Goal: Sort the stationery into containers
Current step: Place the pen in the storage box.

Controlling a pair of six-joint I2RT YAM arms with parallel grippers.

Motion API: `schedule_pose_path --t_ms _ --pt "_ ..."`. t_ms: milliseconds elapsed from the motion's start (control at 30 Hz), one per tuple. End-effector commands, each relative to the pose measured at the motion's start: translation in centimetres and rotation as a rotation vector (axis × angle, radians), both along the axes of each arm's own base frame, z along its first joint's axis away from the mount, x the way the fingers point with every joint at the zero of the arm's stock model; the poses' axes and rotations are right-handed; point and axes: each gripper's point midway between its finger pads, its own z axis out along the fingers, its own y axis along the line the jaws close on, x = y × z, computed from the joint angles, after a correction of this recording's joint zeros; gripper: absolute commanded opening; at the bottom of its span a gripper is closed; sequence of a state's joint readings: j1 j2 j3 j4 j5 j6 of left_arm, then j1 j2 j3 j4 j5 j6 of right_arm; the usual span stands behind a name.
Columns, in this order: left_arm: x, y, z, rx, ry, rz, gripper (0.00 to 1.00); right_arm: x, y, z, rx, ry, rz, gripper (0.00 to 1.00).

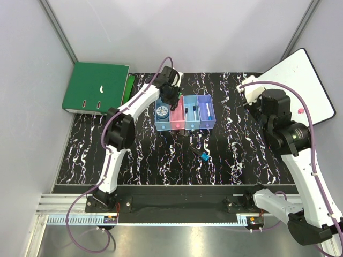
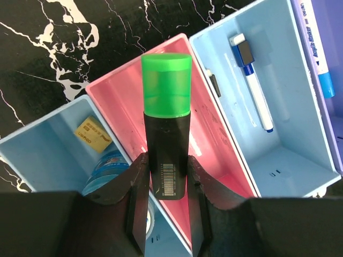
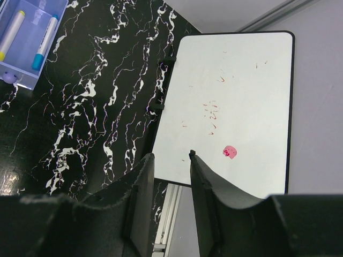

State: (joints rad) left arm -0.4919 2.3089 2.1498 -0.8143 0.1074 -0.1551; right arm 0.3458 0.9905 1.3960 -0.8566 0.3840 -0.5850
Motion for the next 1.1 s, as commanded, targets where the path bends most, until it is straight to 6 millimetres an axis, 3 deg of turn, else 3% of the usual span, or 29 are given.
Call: schedule_pose_path --t_ms 0,333,667,1000,1067 --pt "0.1 0.5 1.6 0.017 -0.048 0.008 0.00 0.2 -0.2 1.0 0.022 -0.054 -0.018 0.40" --pt "-0.7 -0.3 -0.7 0.018 0.007 -0.004 0.01 0.3 -0.1 1.1 0.025 -0.061 -0.013 0.40" --pt "-0.8 -0.5 -3.0 0.043 0.037 -0.026 0.22 0.1 -0.1 1.1 0.026 -0.063 -0.011 0.41" --pt "-0.9 -0.6 -2.6 0.038 0.031 -0.040 0.44 0.2 -0.2 1.3 0.028 -0.069 -0.013 0.41" --pt "-1.1 -0.4 -2.5 0.043 0.032 -0.035 0.44 0.1 -0.2 1.4 0.029 -0.072 -0.013 0.41"
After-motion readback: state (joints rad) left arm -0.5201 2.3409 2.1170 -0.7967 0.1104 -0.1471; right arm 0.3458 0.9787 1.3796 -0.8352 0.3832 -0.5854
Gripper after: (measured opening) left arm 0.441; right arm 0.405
